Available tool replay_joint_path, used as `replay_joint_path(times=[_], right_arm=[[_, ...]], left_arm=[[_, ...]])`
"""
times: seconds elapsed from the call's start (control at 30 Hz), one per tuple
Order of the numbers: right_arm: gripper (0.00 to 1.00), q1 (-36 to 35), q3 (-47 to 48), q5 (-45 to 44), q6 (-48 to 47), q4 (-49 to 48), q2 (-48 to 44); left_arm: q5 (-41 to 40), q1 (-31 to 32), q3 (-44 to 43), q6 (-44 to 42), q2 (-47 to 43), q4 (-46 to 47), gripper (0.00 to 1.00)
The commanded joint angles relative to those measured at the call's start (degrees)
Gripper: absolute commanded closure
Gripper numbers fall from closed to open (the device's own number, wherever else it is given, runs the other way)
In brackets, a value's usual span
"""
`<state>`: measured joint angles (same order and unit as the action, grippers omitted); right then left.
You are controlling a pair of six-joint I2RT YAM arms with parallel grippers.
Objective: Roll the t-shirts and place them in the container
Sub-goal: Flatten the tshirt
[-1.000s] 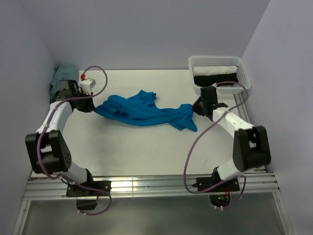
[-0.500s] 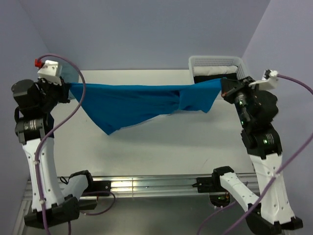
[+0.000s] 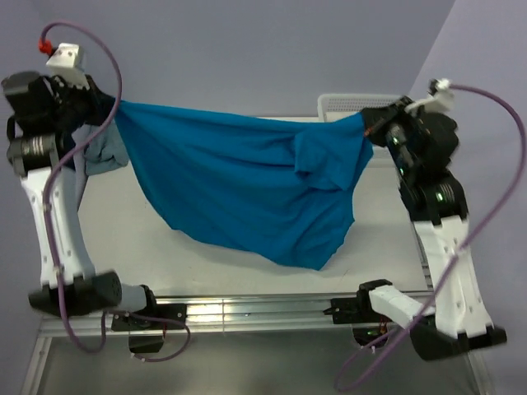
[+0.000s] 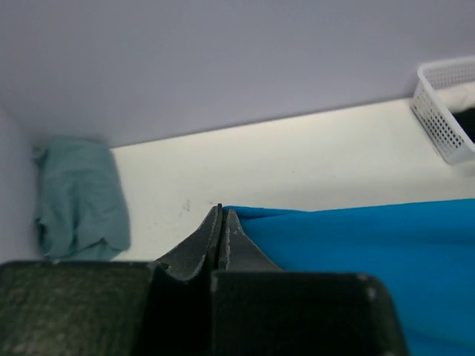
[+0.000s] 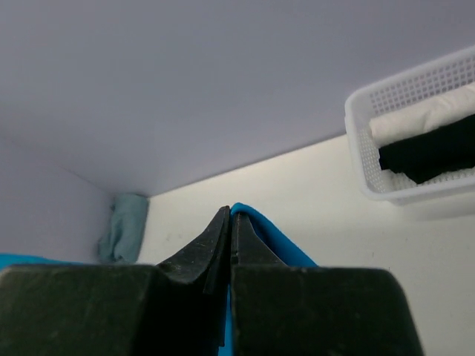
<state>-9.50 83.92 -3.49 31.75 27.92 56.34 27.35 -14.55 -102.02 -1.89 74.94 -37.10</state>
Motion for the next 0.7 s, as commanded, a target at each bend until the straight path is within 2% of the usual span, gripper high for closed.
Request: replay_joint_path(times=[0.0,0.03,0.1,0.17,0.2,0.23,0.3,0.37,0.4,0.43,0.5,0.57,0.6,0.63,0.67], right_arm=[[1.0,0.18,4.22,3.04,-3.62,-5.33,12.95],[1.0,0.18,6.41,3.22,-4.06,-6.55,15.79],[1.0,0.18,9.23,6.11,-5.2,-10.24,24.55],[1.0,0.18,16.33,8.41,-5.64,-11.31,30.73],[1.0,0.18,19.58,8.41,-5.9,-10.53,36.85],[1.0,0.09,26.14,8.5,-5.99,-10.17,39.53],[1.0,0.09,32.86,8.23,-6.61,-9.11,45.84],[1.0,0.09,41.12,7.71,-6.52,-8.5,49.55],[1.0,0.01,43.58,7.62,-6.26,-7.98,50.44],[1.0,0.0,47.7,7.44,-6.0,-7.54,50.97],[1.0,0.0,49.93,7.09,-5.29,-6.13,51.16],[1.0,0.0,46.18,6.3,-4.51,-7.87,49.06],[1.0,0.0,43.11,5.6,-4.07,-9.45,45.22],[1.0,0.0,35.69,5.25,-3.8,-11.38,42.83],[1.0,0.0,32.22,4.9,-3.01,-13.92,40.63]], left_arm=[[8.13,-0.31,-7.91,-0.91,13.27,-9.37,1.0],[8.15,-0.31,-12.98,-1.36,20.18,-10.7,1.0],[8.59,-0.31,-17.84,-1.19,26.81,-10.45,1.0],[6.75,-0.31,-26.79,0.91,36.39,-8.78,1.0],[6.83,-0.22,-31.7,1.27,40.16,-9.56,1.0],[5.44,-0.22,-43.24,3.97,47.51,-10.52,1.0],[4.73,-0.13,-52.46,5.31,52.57,-9.93,1.0],[1.84,-0.04,-47.52,6.02,49.8,-4.33,1.0],[1.3,-0.04,-43.22,5.67,47.34,1.62,1.0],[1.12,-0.13,-37.0,5.41,43.67,3.16,1.0],[1.21,-0.39,-35.62,4.71,42.4,2.4,1.0],[2.17,-1.35,-37.55,4.53,42.84,-0.15,1.0],[2.18,-1.8,-38.08,3.83,42.92,-1.29,1.0],[2.09,-2.15,-37.3,3.65,41.88,-2.61,1.0],[2.18,-3.37,-35.98,3.39,40.83,-2.89,1.0]])
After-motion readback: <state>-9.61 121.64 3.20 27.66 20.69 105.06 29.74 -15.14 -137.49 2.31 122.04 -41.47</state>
